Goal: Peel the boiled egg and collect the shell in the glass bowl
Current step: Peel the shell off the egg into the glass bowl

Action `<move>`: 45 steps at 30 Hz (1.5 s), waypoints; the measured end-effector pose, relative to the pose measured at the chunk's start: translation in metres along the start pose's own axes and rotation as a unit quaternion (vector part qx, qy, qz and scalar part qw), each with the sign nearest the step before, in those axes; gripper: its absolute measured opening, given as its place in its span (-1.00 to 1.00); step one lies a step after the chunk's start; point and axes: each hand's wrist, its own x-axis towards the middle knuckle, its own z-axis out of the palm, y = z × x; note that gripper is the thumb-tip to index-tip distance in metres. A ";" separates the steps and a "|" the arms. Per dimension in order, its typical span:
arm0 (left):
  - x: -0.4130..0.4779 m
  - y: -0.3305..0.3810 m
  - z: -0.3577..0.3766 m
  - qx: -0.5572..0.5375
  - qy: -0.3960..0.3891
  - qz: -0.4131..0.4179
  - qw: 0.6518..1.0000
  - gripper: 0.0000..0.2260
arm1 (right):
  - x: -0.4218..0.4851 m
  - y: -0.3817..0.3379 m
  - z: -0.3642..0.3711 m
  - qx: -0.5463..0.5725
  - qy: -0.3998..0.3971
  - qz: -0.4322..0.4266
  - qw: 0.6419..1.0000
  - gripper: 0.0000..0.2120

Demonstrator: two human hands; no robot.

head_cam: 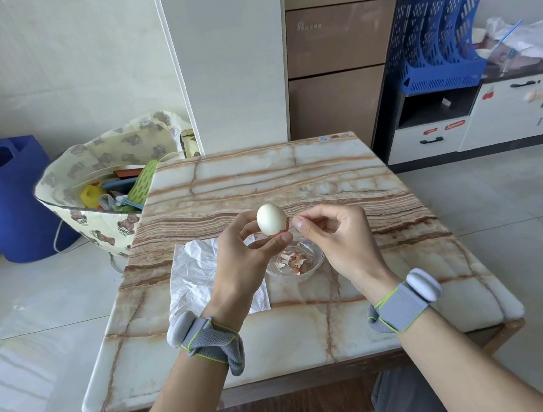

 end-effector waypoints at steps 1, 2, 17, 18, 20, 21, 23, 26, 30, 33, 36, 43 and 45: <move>0.000 0.001 0.001 0.000 0.004 0.000 1.000 -0.63 | 0.000 0.000 0.001 0.009 -0.005 0.000 1.000 -0.90; -0.001 0.002 0.002 0.000 0.008 0.001 1.000 -0.63 | -0.001 0.000 0.001 0.016 -0.008 0.000 1.000 -0.92; -0.002 0.006 0.005 0.000 0.014 0.008 1.000 -0.63 | 0.000 -0.003 0.006 0.007 0.000 -0.003 1.000 -0.88; -0.002 0.006 0.005 0.003 0.013 0.009 1.000 -0.63 | 0.000 -0.003 0.006 0.003 0.002 -0.002 1.000 -0.88; -0.002 0.006 0.005 0.007 0.014 0.011 1.000 -0.64 | 0.001 -0.003 0.006 -0.002 0.003 0.002 1.000 -0.90; -0.002 0.006 0.005 0.006 0.015 0.011 1.000 -0.64 | 0.000 -0.003 0.006 -0.003 0.003 0.002 1.000 -0.91; -0.002 0.006 0.005 0.003 0.016 0.010 1.000 -0.63 | 0.000 -0.003 0.005 -0.001 0.000 0.002 1.000 -0.92; -0.002 0.006 0.004 0.005 0.017 0.007 1.000 -0.63 | -0.001 -0.003 0.005 -0.001 -0.004 0.000 1.000 -0.92; -0.001 0.004 0.003 0.007 0.018 0.005 1.000 -0.62 | 0.000 -0.003 0.007 -0.006 0.007 0.004 1.000 -0.92; 0.000 0.004 0.003 0.007 0.018 0.003 1.000 -0.60 | 0.001 -0.003 0.006 -0.017 0.004 0.006 1.000 -0.94; 0.000 0.004 0.002 0.001 0.017 0.003 1.000 -0.60 | 0.002 -0.003 0.005 -0.022 0.003 0.006 1.000 -0.91; 0.001 0.002 0.000 -0.002 -0.001 0.000 1.000 -0.63 | 0.004 -0.003 0.004 -0.022 0.004 0.001 1.000 -0.94; 0.001 0.001 0.000 0.001 -0.007 -0.001 1.000 -0.62 | 0.005 -0.002 0.004 -0.020 0.009 0.000 1.000 -0.94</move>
